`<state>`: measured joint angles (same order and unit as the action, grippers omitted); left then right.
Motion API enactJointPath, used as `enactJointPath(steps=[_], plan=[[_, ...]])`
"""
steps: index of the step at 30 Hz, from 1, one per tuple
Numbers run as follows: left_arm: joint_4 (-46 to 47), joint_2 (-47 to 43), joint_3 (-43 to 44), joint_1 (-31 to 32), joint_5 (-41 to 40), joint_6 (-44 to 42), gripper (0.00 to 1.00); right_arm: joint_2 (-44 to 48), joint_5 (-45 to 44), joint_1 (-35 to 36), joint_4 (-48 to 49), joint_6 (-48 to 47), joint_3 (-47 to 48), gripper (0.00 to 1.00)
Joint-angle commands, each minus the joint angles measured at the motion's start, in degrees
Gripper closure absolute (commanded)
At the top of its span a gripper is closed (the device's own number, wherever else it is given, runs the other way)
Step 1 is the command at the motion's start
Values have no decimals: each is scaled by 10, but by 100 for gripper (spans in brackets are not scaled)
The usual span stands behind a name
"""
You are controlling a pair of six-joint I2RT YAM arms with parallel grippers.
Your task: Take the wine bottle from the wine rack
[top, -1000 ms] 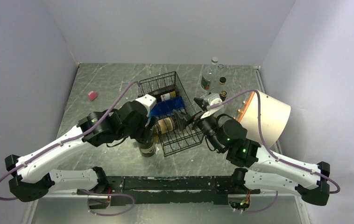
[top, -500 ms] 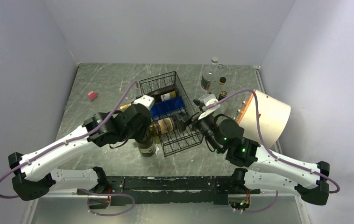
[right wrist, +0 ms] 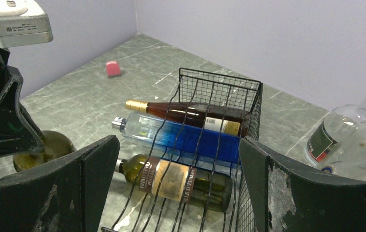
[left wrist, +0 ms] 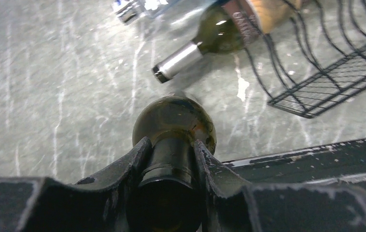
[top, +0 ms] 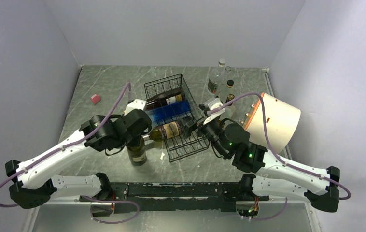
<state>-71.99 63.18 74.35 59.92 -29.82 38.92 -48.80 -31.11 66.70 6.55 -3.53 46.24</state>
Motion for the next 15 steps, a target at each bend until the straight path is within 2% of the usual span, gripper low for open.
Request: enactJointPath(steps=[1,3,7,11,15], plan=[[-74,4,42,-33,-85,31,93,4,3,-3,3,11,-2,0],[-43,4,48,-78,-95,-1,93,-1,3,-3,6,12,-3,0],[72,3,35,-234,-45,-136,93,-18,18,-3,-2,20,9,0],[135,23,56,-361,-66,-208,93,-22,22,-2,-22,33,22,0],[228,37,86,-479,-21,-225,93,-19,22,-3,-4,34,8,0]])
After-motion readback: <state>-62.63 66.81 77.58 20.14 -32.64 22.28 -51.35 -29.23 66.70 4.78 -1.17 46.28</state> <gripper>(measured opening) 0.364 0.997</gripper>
